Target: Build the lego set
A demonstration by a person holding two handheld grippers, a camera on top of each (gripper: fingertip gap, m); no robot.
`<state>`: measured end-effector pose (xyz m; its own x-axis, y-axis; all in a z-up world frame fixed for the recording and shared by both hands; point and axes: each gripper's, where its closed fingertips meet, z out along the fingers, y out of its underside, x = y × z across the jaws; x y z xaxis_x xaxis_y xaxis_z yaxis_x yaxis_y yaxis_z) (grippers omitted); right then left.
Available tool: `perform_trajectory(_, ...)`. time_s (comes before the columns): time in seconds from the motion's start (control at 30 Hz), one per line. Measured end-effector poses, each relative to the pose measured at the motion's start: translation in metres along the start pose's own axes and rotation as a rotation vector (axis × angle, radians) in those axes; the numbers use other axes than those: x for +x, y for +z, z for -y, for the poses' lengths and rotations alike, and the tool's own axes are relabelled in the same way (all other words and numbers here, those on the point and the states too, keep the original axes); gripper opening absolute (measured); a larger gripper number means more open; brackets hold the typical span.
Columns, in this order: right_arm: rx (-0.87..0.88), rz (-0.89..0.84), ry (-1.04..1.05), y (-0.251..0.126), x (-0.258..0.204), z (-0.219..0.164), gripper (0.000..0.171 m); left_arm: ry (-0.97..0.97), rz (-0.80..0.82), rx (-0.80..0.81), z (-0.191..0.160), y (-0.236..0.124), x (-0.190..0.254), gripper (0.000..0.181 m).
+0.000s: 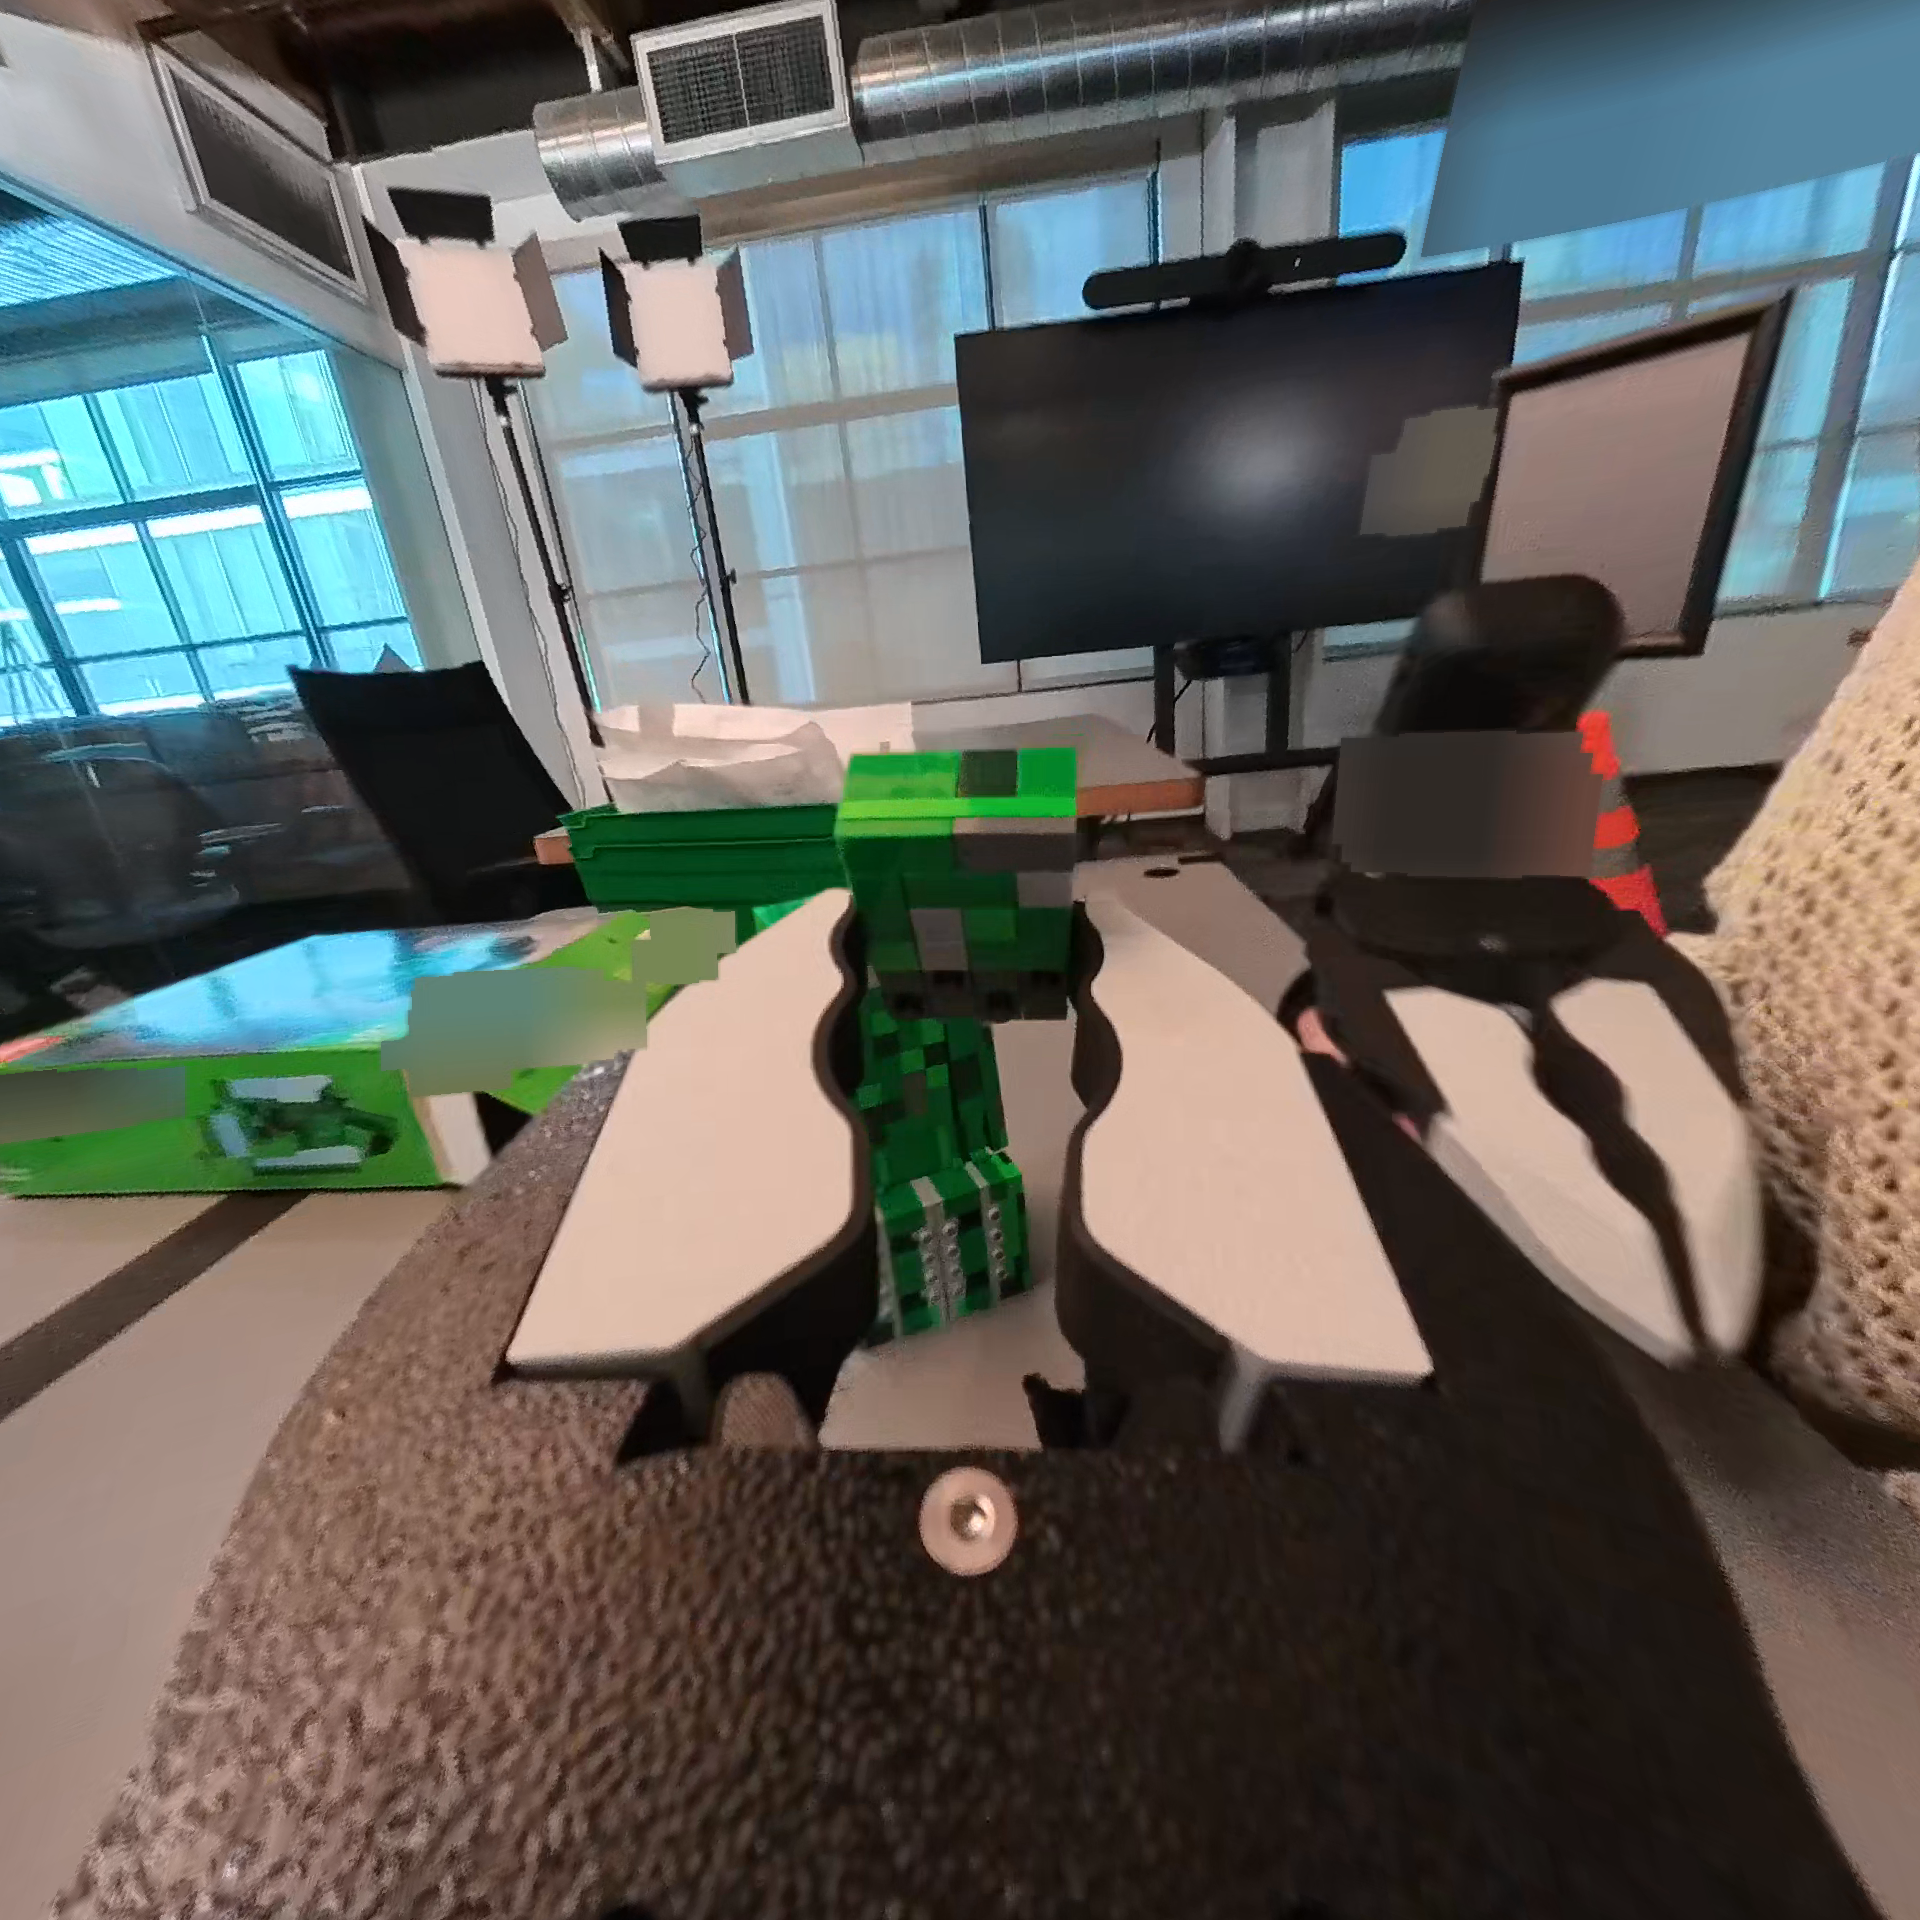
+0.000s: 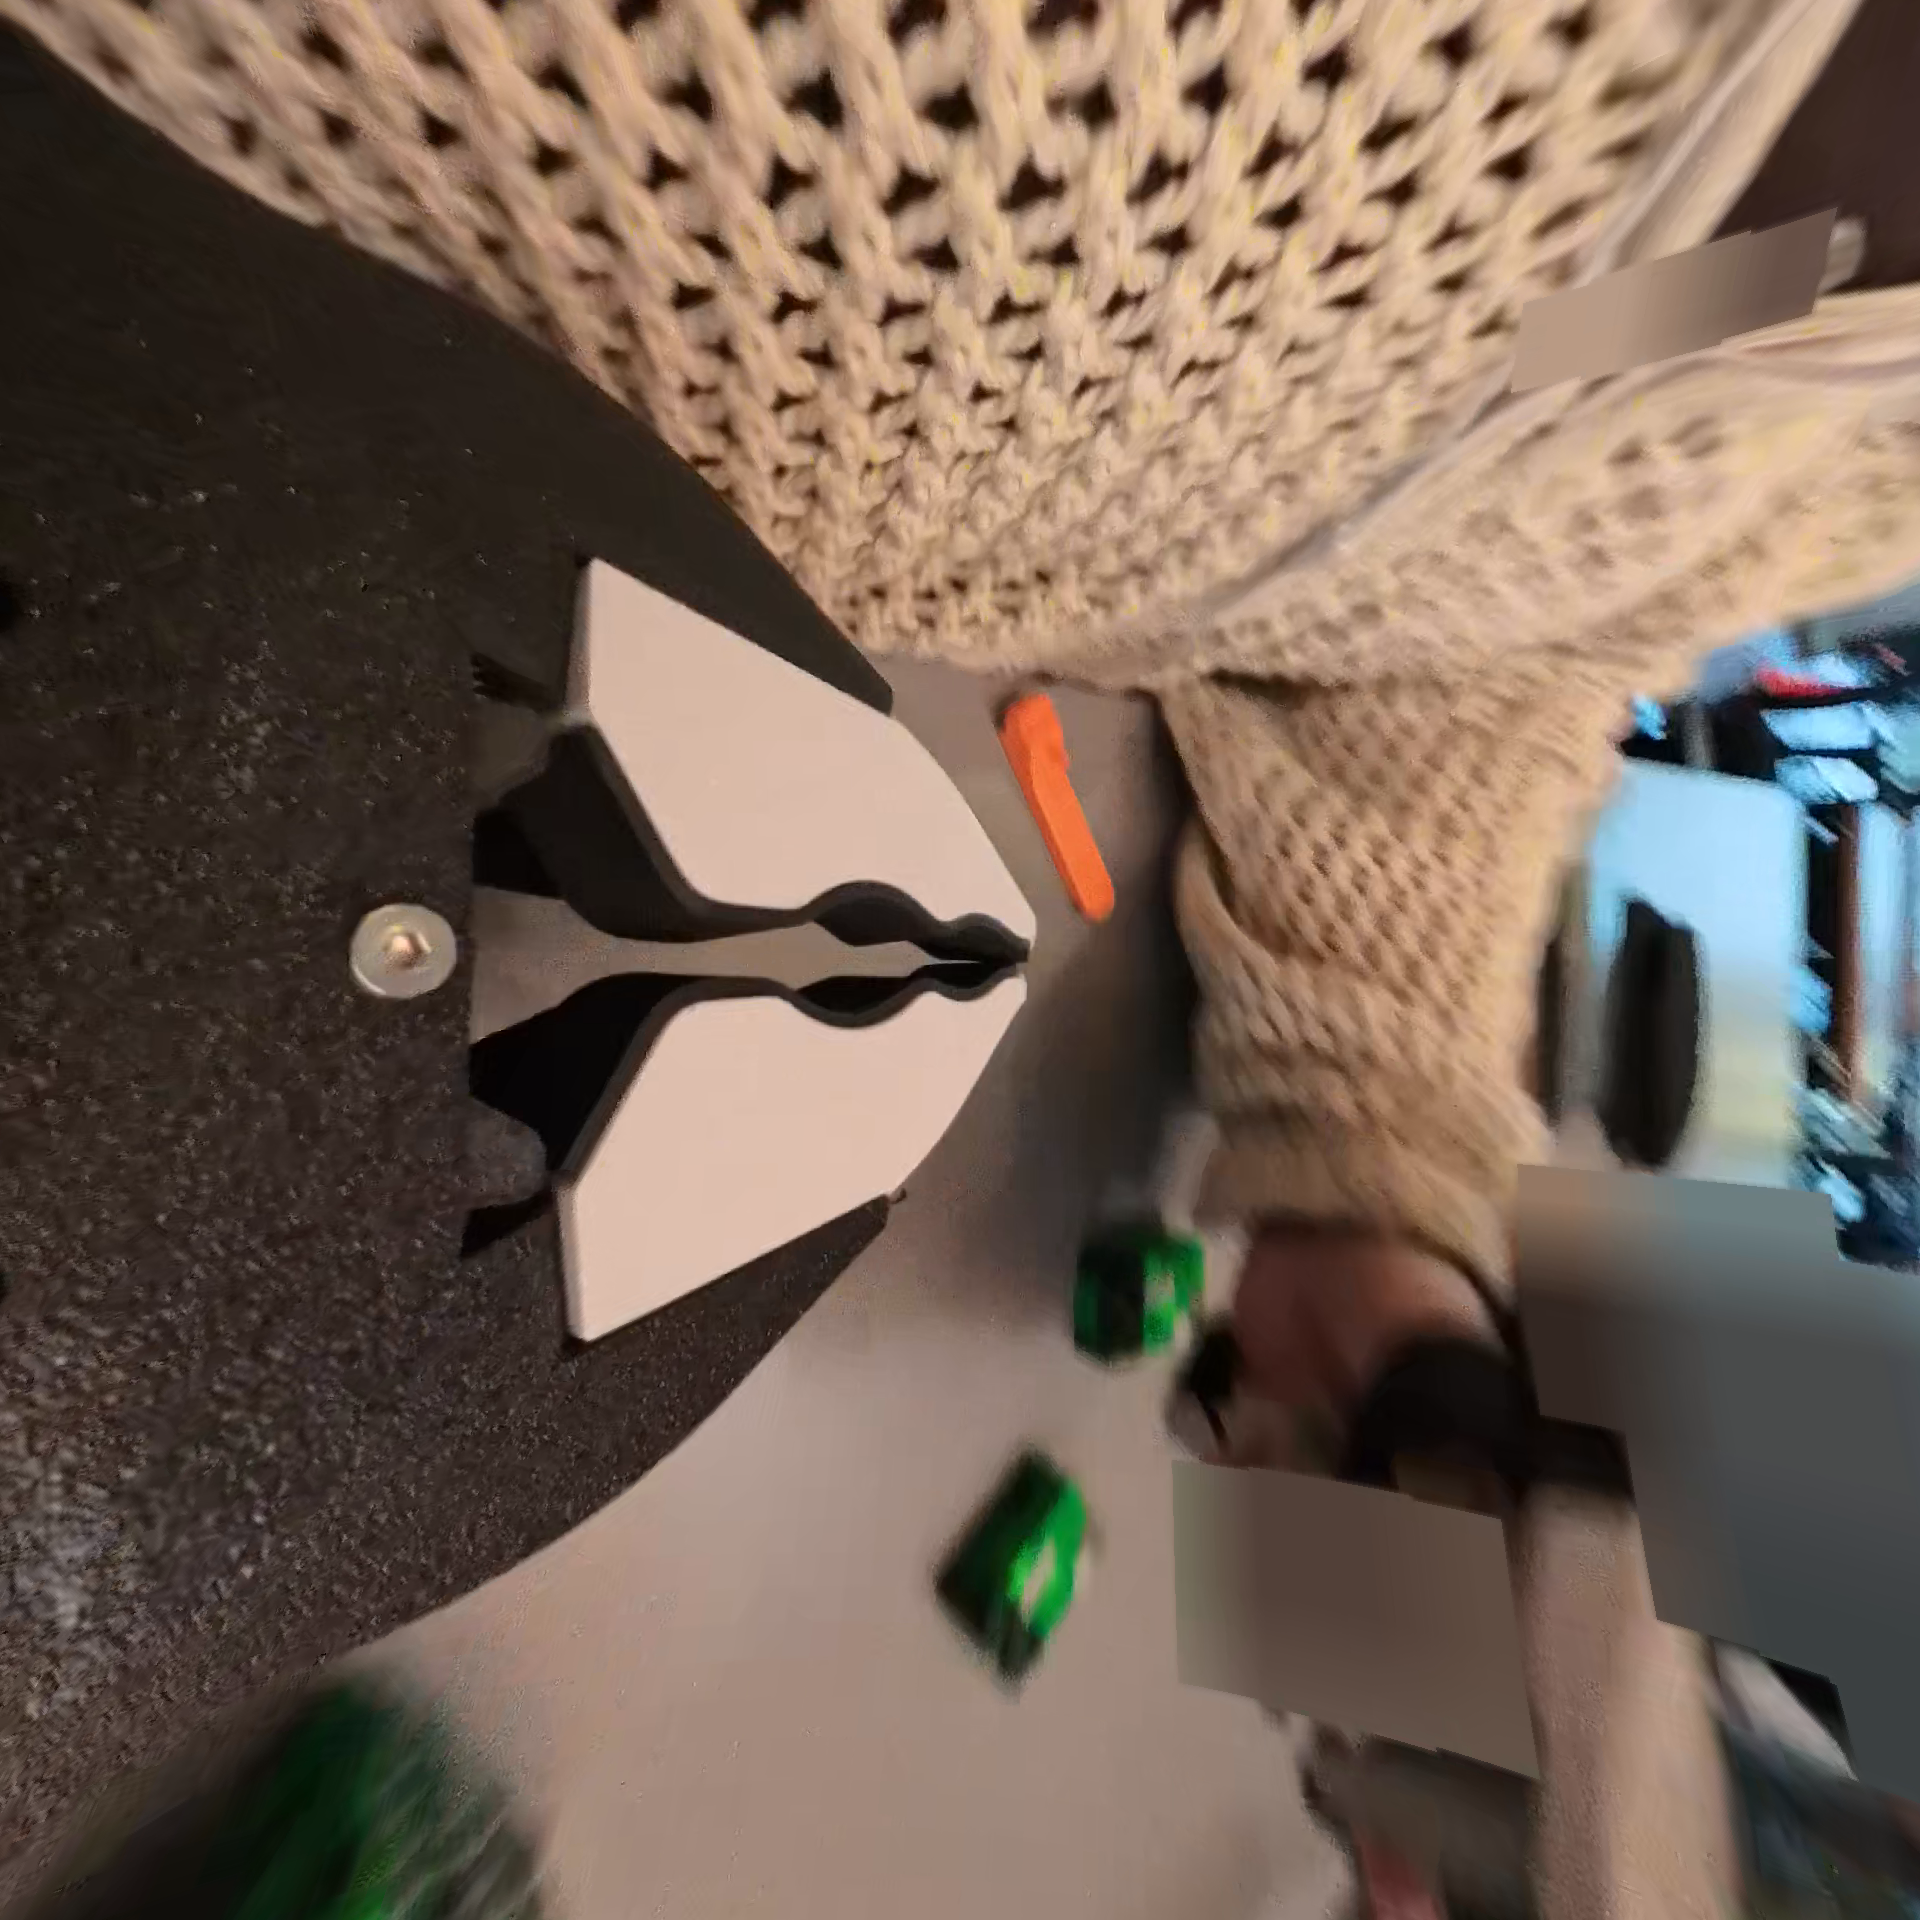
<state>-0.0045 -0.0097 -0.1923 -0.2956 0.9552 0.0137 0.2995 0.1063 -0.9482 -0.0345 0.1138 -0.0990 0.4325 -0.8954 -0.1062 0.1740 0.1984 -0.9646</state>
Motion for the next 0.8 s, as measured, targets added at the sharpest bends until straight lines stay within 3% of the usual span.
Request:
perform_trajectory(0.13,-0.183,0.236,-0.029,0.045,-0.044,-0.02,0.0,0.078,0.062,-0.062,0.022,-0.028,-0.003,0.037)
perform_trajectory(0.27,-0.359,0.36,-0.108,0.069,-0.063,-0.042,0.0,0.133,0.148,-0.106,0.036,-0.06,-0.001,0.037)
perform_trajectory(0.43,-0.403,0.438,-0.088,0.09,-0.062,-0.042,0.0,0.126,0.206,-0.124,0.039,-0.085,0.012,0.037)
perform_trajectory(0.5,-0.409,0.356,-0.121,0.106,-0.046,-0.039,0.0,0.125,0.235,-0.159,0.032,-0.091,0.014,0.037)
perform_trajectory(0.57,-0.412,0.078,-0.154,0.125,-0.002,-0.035,0.0,0.13,0.295,-0.208,0.024,-0.094,0.01,0.037)
perform_trajectory(0.63,-0.359,-0.026,-0.166,0.128,0.012,-0.022,0.0,0.135,0.352,-0.261,0.014,-0.094,0.006,0.037)
perform_trajectory(0.8,-0.086,-0.111,-0.2,0.072,0.009,0.015,0.0,0.131,0.43,-0.387,-0.019,-0.074,0.009,0.037)
